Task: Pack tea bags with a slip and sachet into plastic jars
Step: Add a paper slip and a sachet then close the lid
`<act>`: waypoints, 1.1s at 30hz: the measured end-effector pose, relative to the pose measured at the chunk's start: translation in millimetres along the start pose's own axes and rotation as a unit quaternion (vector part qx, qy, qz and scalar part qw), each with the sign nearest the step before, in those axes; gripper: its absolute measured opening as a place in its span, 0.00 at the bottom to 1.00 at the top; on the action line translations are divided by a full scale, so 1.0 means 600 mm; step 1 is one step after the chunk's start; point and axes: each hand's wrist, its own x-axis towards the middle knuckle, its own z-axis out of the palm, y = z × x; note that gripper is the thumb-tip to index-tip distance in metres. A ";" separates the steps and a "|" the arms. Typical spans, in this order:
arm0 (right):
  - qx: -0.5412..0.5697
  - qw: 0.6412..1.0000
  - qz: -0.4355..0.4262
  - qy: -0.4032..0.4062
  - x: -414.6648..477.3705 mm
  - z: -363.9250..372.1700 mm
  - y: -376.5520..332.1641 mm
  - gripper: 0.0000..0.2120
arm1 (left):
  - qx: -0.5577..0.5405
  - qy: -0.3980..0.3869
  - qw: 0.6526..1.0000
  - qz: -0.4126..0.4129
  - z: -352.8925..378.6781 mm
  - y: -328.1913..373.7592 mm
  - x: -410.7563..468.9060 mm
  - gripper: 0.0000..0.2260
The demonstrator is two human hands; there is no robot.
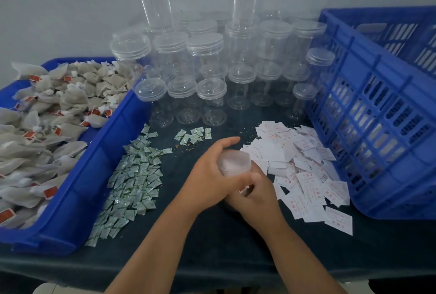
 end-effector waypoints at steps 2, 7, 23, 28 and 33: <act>0.044 0.999 0.024 -0.022 0.000 -0.004 0.001 0.18 | -0.007 -0.005 1.000 -0.002 0.001 0.003 0.007 0.33; 0.132 0.982 0.087 -0.101 0.007 -0.030 -0.004 0.14 | -0.127 -0.073 0.989 -0.014 0.012 0.006 0.007 0.29; -0.255 0.952 -0.080 0.149 0.005 -0.164 -0.225 0.25 | 0.020 0.047 0.998 0.023 0.120 0.007 0.110 0.12; -0.297 0.926 -0.065 0.223 0.053 -0.285 -0.384 0.27 | 0.139 0.072 0.982 0.106 0.158 -0.046 0.134 0.14; -0.368 0.890 -0.026 0.266 0.167 -0.400 -0.480 0.37 | 0.102 0.086 0.981 0.138 0.148 -0.062 0.141 0.21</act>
